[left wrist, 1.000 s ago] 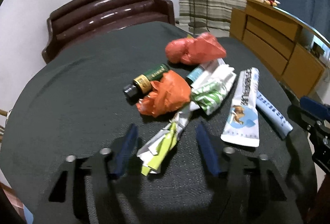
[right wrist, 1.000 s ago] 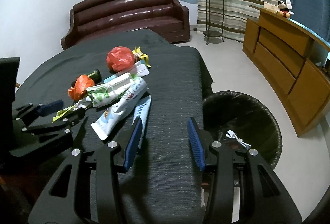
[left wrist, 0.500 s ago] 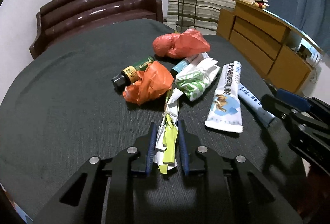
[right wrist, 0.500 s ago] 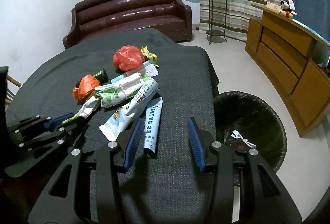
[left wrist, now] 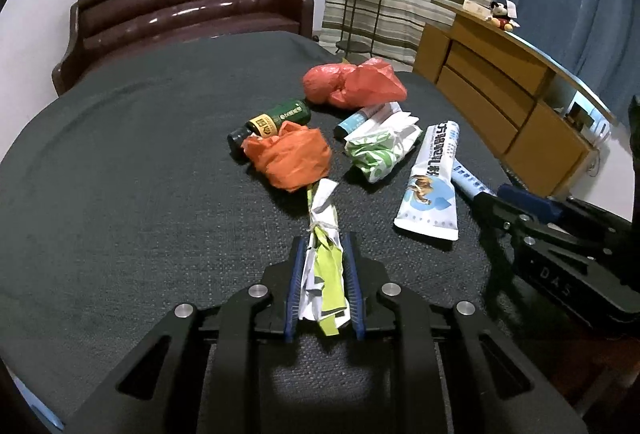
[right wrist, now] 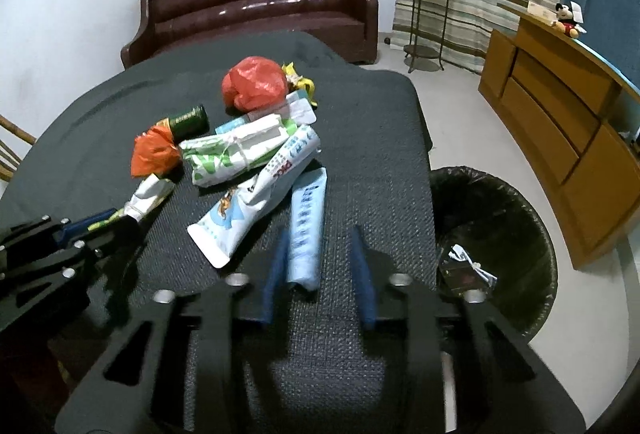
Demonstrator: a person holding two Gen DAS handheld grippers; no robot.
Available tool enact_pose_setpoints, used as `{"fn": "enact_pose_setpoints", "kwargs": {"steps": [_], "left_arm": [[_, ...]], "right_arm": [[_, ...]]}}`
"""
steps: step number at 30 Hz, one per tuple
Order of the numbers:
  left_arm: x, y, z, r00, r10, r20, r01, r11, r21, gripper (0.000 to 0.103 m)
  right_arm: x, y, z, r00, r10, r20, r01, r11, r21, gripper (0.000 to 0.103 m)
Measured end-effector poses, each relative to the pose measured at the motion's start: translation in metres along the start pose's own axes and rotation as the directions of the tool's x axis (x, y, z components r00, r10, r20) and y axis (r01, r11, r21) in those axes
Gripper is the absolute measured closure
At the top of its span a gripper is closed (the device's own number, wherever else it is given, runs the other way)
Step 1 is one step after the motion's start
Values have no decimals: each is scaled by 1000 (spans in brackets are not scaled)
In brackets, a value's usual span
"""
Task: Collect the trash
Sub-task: 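Close the right tool on the small white tube and lift it, then carry both items over the bin and open both tools to drop them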
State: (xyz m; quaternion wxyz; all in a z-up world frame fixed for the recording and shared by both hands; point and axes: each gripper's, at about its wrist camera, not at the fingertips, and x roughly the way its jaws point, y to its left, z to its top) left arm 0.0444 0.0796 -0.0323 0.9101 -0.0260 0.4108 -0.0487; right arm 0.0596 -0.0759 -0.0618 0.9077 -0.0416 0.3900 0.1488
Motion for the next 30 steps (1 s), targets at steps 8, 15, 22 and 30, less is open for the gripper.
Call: {"fn": "enact_pose_setpoints", "kwargs": {"steps": [8, 15, 22, 30], "left_arm": [[-4, -2, -1, 1000, -6, 18, 5, 1000, 2, 82], [-12, -11, -2, 999, -10, 51, 10, 1000, 15, 84], [-20, -20, -1, 996, -13, 89, 11, 1000, 24, 84], [-24, -39, 12, 989, -9, 145, 5, 1000, 30, 84]], "right_arm": [[-2, -2, -2, 1000, -3, 7, 3, 1000, 1, 90], [-9, -8, -2, 1000, -9, 29, 9, 1000, 14, 90], [-16, -21, -1, 998, -27, 51, 25, 999, 38, 90], [-31, -46, 2, 994, -62, 94, 55, 995, 78, 90]]}}
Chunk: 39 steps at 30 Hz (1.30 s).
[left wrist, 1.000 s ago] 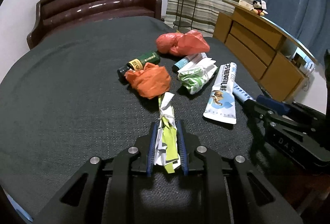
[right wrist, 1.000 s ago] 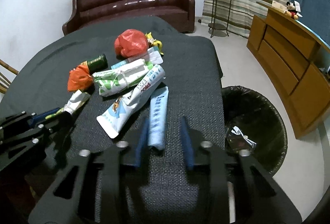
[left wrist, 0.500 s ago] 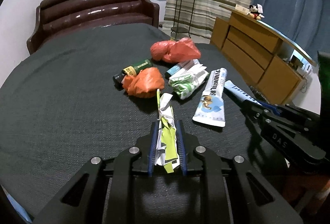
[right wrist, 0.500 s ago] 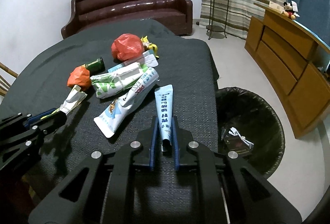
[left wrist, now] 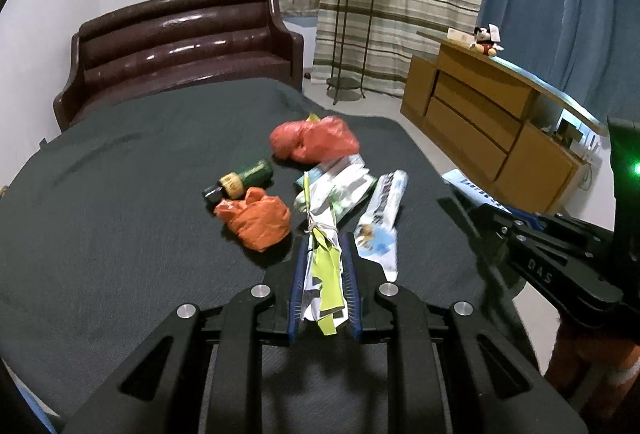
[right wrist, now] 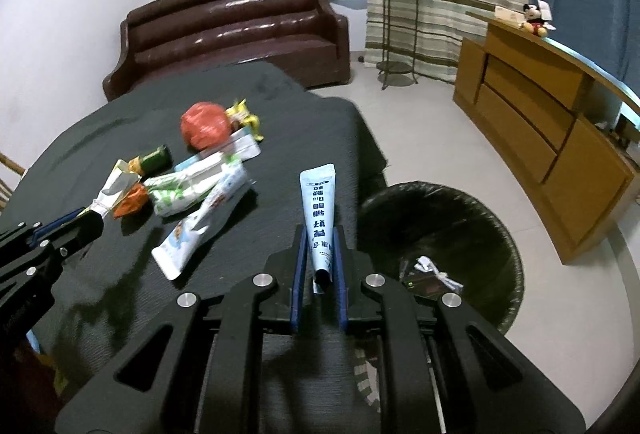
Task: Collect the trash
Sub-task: 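Carry both items over the bin and open both tools to drop them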
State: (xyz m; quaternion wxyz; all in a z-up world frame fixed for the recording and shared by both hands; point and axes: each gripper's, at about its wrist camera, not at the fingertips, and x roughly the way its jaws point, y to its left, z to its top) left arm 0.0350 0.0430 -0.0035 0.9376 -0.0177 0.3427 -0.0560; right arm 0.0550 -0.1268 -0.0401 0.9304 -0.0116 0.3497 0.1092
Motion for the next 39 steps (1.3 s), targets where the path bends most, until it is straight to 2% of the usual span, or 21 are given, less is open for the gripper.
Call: {"fn": "enact_pose_setpoints", "kwargs": {"steps": [8, 20, 39], "left_arm": [[10, -28, 13, 999, -33, 31, 32, 999, 26, 84], [38, -91, 27, 993, -110, 49, 102, 986, 130, 84], [89, -149, 37, 995, -94, -19, 96, 974, 206, 84]], "right_arm": [[-6, -29, 2, 998, -58, 33, 57, 998, 31, 90], [-7, -73, 0, 989, -138, 48, 133, 988, 82, 90], [11, -122, -1, 983, -178, 37, 170, 972, 160, 90]]}}
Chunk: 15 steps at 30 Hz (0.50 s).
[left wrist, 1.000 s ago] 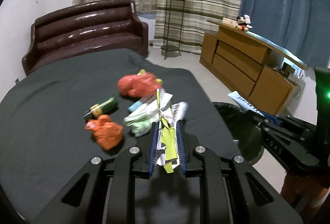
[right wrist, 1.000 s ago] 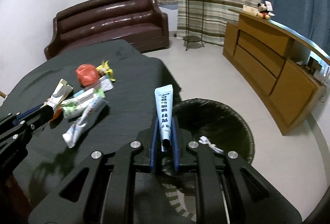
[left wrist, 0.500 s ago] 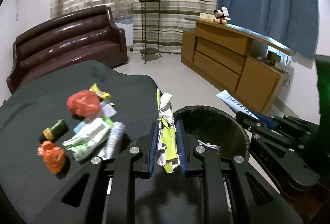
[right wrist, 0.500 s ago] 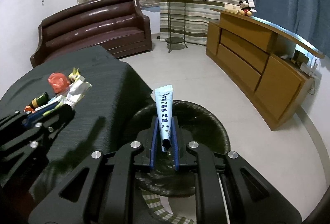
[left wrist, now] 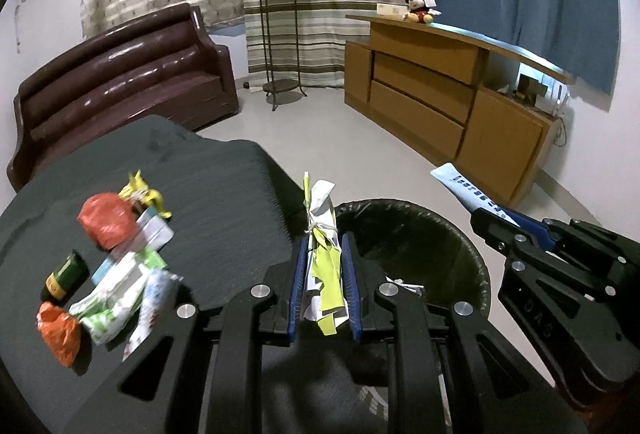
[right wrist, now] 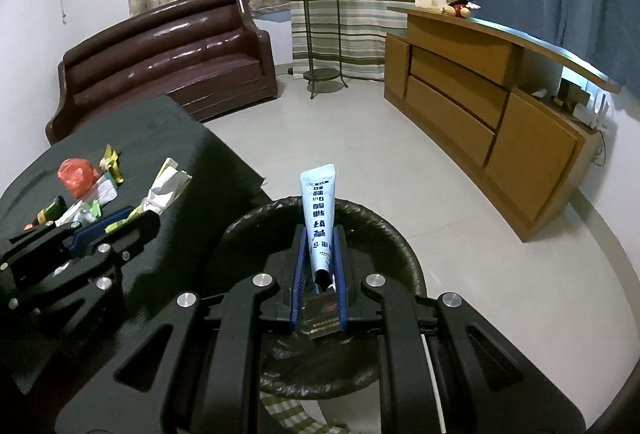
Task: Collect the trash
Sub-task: 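Carry both items over the bin and open both tools to drop them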
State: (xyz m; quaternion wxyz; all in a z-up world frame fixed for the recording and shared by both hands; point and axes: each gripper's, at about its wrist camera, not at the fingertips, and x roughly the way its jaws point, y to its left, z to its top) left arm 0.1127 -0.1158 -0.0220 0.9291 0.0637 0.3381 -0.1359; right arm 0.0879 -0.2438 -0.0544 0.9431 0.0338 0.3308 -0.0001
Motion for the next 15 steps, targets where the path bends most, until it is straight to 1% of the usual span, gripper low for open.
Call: {"fn": "enact_pose_setpoints", "kwargs": {"steps": [2, 4, 9, 15], "left_arm": [[5, -4, 3, 1000, -17, -4, 17, 1000, 3, 84], [9, -7, 4, 1000, -18, -11, 18, 1000, 8, 84], [17, -13, 12, 1000, -2, -13, 3, 1000, 29, 84], [24, -16, 15, 999, 17, -30, -16, 999, 29, 83]], "right_arm": [[3, -4, 1, 1000, 0, 1, 0, 1000, 8, 90], [7, -8, 3, 1000, -2, 2, 2, 1000, 17, 89], [16, -13, 3, 1000, -9, -5, 9, 999, 31, 89], [24, -18, 3, 1000, -15, -17, 16, 999, 51, 89]]}}
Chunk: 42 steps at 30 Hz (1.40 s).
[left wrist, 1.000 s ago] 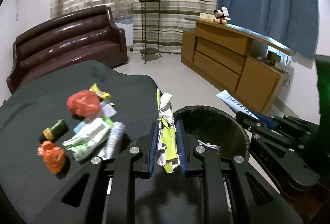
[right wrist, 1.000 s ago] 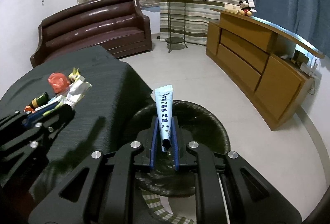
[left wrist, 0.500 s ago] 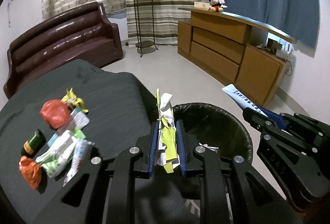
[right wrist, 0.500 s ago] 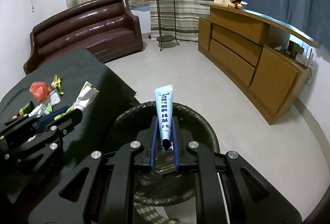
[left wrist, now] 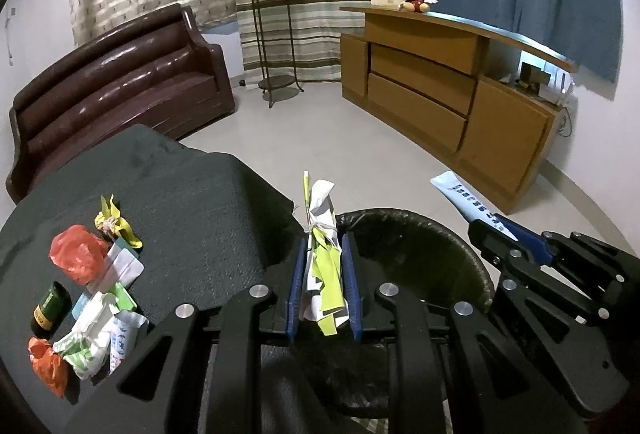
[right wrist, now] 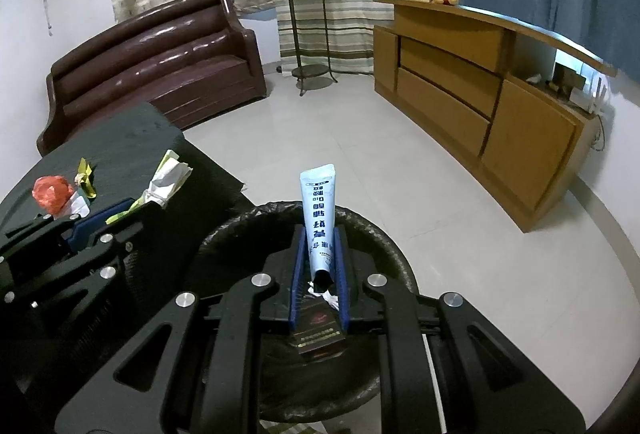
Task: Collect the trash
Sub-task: 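Carry both items over the bin and open both tools to drop them, then return both tools to the table and move the right tool to the large white tube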
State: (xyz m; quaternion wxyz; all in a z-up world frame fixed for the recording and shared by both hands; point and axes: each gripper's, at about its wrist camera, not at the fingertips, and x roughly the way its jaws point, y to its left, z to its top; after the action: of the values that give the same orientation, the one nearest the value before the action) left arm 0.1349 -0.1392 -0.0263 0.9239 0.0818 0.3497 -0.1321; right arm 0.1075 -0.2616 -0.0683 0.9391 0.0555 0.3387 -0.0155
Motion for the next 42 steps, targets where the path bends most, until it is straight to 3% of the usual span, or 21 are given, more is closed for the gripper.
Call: {"fn": "enact_pose_setpoints", "kwargs": {"steps": [2, 6, 17, 20, 26, 36, 42], "left_arm": [[1, -1, 1, 1000, 4, -5, -4, 1000, -2, 81], [3, -3, 4, 1000, 14, -12, -14, 1000, -16, 63], [-5, 0, 4, 1000, 19, 11, -19, 1000, -25, 49], [-11, 2, 4, 999, 25, 23, -24, 999, -26, 44], [-29, 20, -1, 998, 48, 41, -46, 998, -43, 40], [-71, 77, -21, 986, 156, 61, -148, 983, -109, 36], [-99, 119, -44, 965, 251, 71, -237, 958, -163, 36]], "right_arm": [[1, -1, 2, 1000, 1, 1, -1, 1000, 10, 87], [-2, -6, 3, 1000, -7, 15, 6, 1000, 28, 78], [-13, -17, 11, 999, -24, 48, 22, 998, 60, 76], [-15, -17, 11, 998, -24, 51, 20, 998, 66, 66], [-19, -7, 10, 999, -11, 48, 8, 998, 60, 63], [-35, 48, 6, 997, 72, 34, -72, 997, -14, 55], [-43, 94, -2, 992, 127, 15, -125, 989, -77, 54]]}}
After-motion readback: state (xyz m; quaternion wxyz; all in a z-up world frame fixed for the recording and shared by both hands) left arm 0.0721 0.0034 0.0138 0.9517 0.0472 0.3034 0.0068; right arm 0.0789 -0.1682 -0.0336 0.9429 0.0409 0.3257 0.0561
